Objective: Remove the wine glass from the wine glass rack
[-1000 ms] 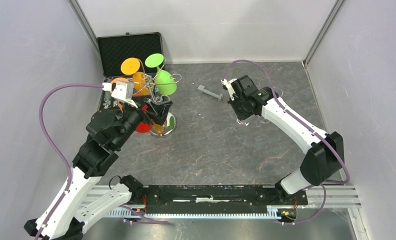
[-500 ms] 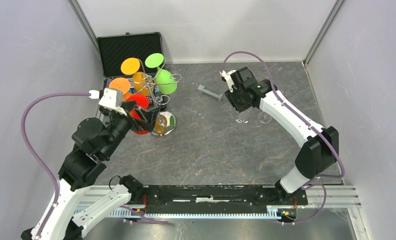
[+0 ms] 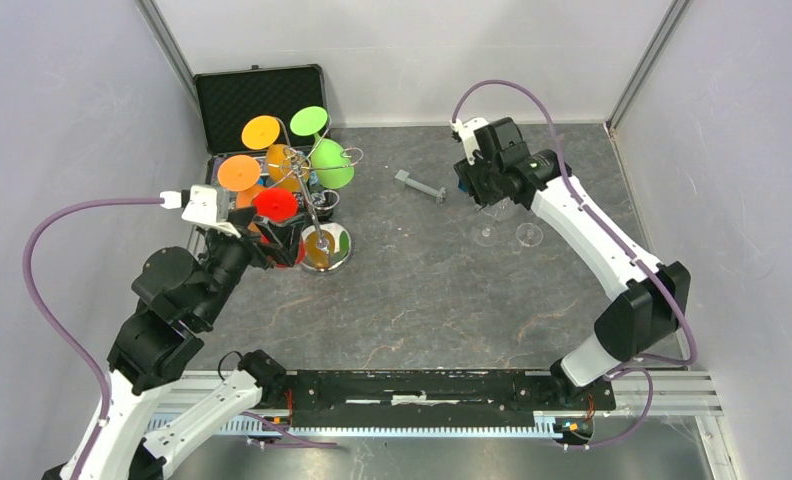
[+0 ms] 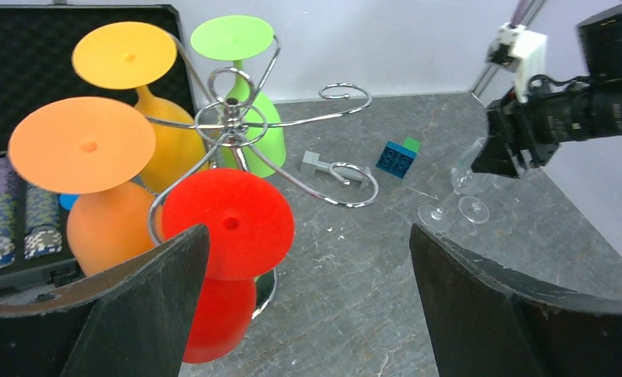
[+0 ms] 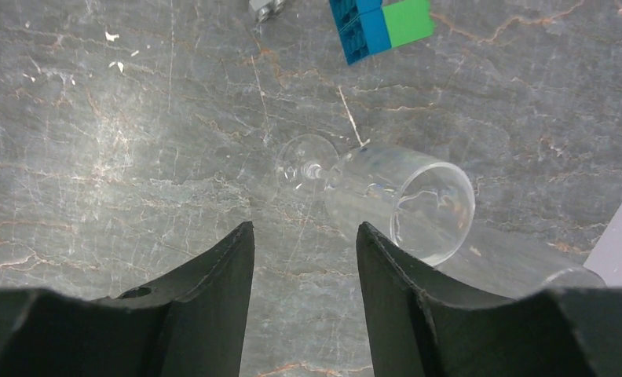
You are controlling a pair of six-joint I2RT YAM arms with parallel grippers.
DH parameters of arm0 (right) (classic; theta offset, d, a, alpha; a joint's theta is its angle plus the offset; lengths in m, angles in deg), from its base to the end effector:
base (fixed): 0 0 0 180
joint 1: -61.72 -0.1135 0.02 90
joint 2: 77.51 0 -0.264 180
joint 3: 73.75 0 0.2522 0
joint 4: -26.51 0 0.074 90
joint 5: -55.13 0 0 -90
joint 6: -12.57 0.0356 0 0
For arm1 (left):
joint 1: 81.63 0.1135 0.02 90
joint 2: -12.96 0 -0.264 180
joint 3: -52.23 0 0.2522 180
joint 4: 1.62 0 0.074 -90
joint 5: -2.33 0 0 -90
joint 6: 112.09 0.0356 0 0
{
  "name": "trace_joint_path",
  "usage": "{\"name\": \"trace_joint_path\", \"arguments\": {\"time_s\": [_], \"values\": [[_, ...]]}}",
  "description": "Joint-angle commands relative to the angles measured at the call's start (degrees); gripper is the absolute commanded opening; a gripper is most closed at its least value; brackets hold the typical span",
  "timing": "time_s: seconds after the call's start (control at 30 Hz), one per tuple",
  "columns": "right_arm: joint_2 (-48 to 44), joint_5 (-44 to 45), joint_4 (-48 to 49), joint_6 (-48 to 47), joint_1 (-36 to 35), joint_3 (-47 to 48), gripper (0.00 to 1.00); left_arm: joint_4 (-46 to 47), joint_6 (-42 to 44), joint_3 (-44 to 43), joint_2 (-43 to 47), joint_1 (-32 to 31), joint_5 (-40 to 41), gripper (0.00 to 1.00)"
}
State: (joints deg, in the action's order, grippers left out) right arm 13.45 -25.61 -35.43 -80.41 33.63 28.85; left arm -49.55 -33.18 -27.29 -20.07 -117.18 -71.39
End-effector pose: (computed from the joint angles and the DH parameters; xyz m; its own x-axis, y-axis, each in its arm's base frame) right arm 0.3037 0.1556 0.3444 -0.6584 -0.4096 -0.6315 -0.4088 0.8990 -0.1568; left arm 0.0712 -0.0386 0.4376 -0.0836 -0.1672 -0.9824 0.3200 0.9291 -0.1854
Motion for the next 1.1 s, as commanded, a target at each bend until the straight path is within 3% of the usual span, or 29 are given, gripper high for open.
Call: {"name": "trace_joint_path", "arguments": {"time_s": [0.0, 0.23, 0.5, 0.73, 1.07], "values": [[-5.6, -0.8, 4.1, -0.4, 0.8, 0.4, 0.56, 2.2, -2.5, 1.8, 1.9, -0.1, 5.1, 1.0], [-11.7, -4.7, 10.3, 1.7, 0.8, -6.4, 0.58, 2.3, -7.2, 3.9, 3.7, -0.2, 9.2, 1.0], [-11.7, -5.4, 13.7, 2.7, 0.9, -13.4, 0.59, 1.4, -9.6, 3.7, 4.9, -0.1, 9.4, 1.0], [-8.6, -4.8, 14.8, 2.9, 1.1, -12.9, 0.54, 4.8, -12.5, 3.5, 2.6, -0.1, 4.4, 1.0], [-6.0, -3.5, 15.1, 2.9, 1.3, -12.7, 0.52, 5.1, -12.3, 4.2, 2.0, -0.1, 3.8, 1.0]]}}
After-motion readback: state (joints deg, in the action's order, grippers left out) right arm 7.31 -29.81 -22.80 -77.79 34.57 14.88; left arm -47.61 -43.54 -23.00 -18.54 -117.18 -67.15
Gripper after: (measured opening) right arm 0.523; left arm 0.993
